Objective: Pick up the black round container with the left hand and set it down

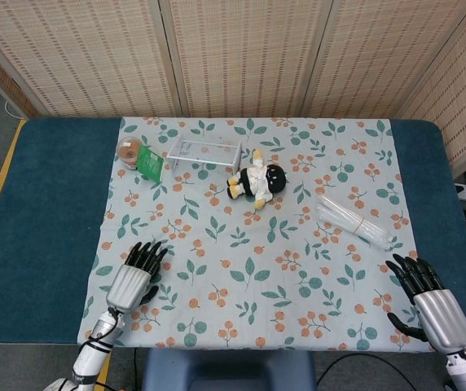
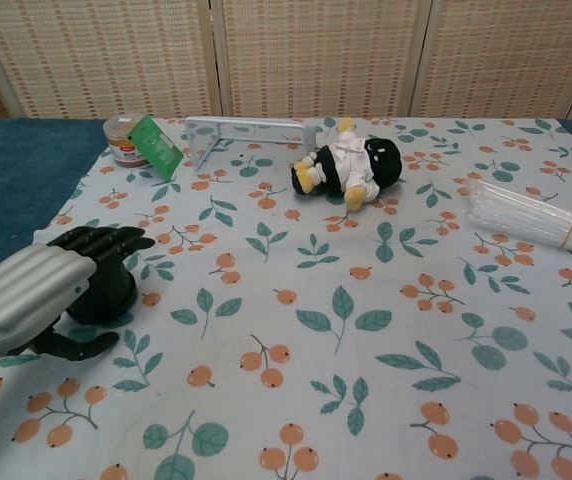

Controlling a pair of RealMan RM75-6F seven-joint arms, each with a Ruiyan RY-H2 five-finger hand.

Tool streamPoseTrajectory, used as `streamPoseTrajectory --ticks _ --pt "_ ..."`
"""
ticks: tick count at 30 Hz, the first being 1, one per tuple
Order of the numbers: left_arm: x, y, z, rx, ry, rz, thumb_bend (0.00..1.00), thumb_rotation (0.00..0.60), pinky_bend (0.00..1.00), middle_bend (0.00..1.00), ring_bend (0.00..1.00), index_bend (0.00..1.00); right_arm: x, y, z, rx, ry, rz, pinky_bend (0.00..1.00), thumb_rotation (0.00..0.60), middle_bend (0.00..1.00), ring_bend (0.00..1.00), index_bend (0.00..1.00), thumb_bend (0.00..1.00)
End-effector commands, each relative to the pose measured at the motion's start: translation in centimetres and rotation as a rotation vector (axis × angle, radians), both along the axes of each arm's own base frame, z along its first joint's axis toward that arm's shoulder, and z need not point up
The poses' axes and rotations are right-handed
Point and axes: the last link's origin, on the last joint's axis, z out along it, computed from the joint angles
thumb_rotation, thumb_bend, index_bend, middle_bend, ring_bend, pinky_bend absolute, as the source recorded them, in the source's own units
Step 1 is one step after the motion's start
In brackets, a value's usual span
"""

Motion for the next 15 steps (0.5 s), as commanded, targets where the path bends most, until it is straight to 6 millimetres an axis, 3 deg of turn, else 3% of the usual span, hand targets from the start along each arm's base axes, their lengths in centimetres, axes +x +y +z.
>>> streamPoseTrajectory --ticks 1,15 --pt "-0.4 0.1 0.1 0.003 0.014 0.013 0.31 0.6 0.08 0.0 0.0 0.0 0.0 0.0 0.0 0.001 0.001 0.0 0.0 0.6 0.0 0.0 0.0 0.18" --pt "-1.9 1.5 0.2 -0.058 0.005 0.104 0.3 0.6 0.1 0.02 0.0 0.0 0.0 0.0 -0.1 0.01 -0.003 -0.002 0.0 0.6 0.0 0.0 0.0 0.18"
